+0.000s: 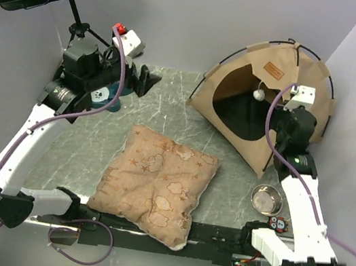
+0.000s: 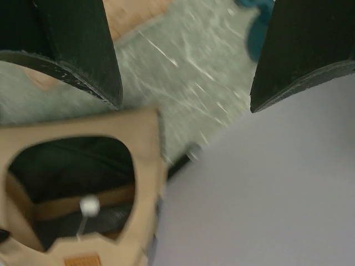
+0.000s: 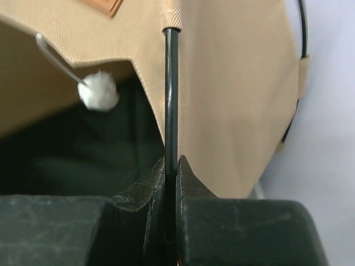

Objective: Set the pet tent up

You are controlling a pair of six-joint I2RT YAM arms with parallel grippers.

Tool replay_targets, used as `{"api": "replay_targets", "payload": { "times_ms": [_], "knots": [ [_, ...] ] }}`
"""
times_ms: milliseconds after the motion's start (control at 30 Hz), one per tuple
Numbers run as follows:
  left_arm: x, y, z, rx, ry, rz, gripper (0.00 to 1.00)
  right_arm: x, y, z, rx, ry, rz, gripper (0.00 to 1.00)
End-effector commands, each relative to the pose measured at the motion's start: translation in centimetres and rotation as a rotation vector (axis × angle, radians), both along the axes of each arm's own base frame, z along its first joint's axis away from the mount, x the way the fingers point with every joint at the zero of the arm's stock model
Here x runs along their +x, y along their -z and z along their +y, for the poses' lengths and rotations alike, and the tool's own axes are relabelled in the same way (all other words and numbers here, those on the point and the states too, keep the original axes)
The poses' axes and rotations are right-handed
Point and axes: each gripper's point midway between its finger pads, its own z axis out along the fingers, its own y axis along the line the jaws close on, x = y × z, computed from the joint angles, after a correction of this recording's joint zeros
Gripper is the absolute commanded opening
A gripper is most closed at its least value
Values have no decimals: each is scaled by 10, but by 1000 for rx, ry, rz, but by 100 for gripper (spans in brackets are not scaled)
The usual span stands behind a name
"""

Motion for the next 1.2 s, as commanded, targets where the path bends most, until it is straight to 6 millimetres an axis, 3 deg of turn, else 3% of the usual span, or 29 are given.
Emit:
{"api": "replay_targets", "payload": {
  "times_ms": [0, 33, 67, 200, 267, 300, 367, 433, 500, 633, 700, 833, 933, 1067, 1167],
  "knots": [
    [-37, 32, 0, -98, 106, 270, 99, 12, 9, -5, 113, 69, -24, 0],
    [-40, 40, 3, -105, 104, 309, 100, 14, 14, -2, 133, 60, -14, 1],
    [-41, 53, 6, -108, 99, 363, 100, 17, 21, 4, 146, 27, 4, 9],
    [-49, 100, 16, -129, 83, 599, 100, 15, 29, 30, 214, -95, 62, 70],
    [-56, 118, 22, -124, 92, 693, 100, 2, 24, 42, 214, -176, 83, 93],
    [-61, 125, 25, -112, 103, 719, 100, -6, 21, 49, 210, -224, 91, 100],
    [-75, 142, 27, -60, 140, 763, 100, -27, 17, 62, 187, -323, 115, 100],
    [-102, 159, 30, 104, 284, 705, 100, -52, 12, 78, 149, -451, 126, 100],
    [-120, 178, 37, 233, 344, 662, 100, -81, 7, 104, 117, -642, 120, 100],
    [-146, 232, 50, 554, 496, 537, 100, -120, 28, 138, 95, -904, 186, 100],
    [-148, 254, 41, 682, 523, 464, 100, -123, 37, 144, 106, -935, 223, 100],
    [-146, 260, -2, 817, 631, 211, 100, -121, 26, 148, 133, -945, 220, 100],
    [-153, 271, -34, 876, 757, 122, 100, -117, 15, 145, 118, -925, 207, 100],
    [-153, 296, -59, 904, 879, 151, 100, -108, -4, 133, 99, -845, 174, 100],
    [-153, 329, -67, 928, 914, 190, 100, -103, -21, 127, 98, -805, 138, 100]
  ]
}}
